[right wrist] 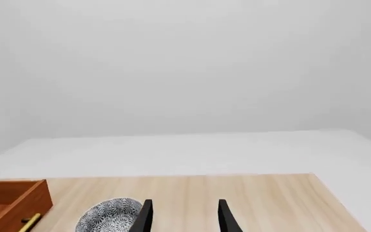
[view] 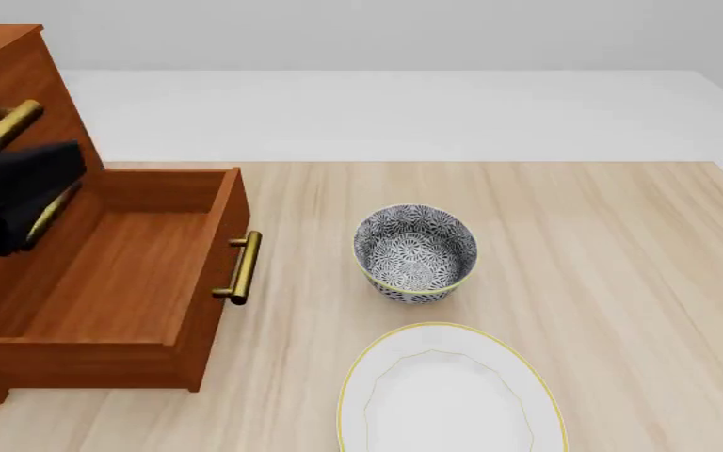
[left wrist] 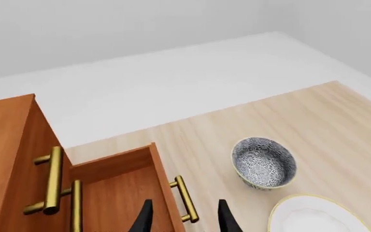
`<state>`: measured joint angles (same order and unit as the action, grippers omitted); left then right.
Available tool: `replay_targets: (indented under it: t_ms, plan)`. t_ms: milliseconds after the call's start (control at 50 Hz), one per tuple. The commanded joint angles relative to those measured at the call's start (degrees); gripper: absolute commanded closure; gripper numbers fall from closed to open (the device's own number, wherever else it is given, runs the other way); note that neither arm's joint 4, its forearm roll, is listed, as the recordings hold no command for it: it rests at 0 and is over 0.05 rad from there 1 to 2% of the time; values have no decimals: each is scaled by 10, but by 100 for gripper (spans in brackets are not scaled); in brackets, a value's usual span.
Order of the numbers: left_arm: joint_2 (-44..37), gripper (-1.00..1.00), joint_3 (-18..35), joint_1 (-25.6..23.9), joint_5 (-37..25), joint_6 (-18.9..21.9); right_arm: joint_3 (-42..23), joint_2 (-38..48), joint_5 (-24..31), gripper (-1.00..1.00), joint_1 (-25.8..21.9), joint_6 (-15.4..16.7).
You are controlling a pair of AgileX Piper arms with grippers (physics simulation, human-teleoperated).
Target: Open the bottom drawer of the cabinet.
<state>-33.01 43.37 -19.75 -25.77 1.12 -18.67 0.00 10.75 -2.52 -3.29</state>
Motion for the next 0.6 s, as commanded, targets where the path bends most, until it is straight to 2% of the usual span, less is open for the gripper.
replay_targets:
  t_ms: [20, 220, 460, 600]
  plan:
    - [67, -100, -24, -5, -27, 6, -68, 0, 57, -100, -30, 22]
    - [146, -100, -47, -9, -88, 10, -138, 0, 146, -100, -62, 63]
    - [210, -100, -37, -22, -167, 20, -246, 0, 274, -100, -88, 85]
    - [233, -100, -27, -27, -204, 20, -287, 0, 332, -100, -94, 95]
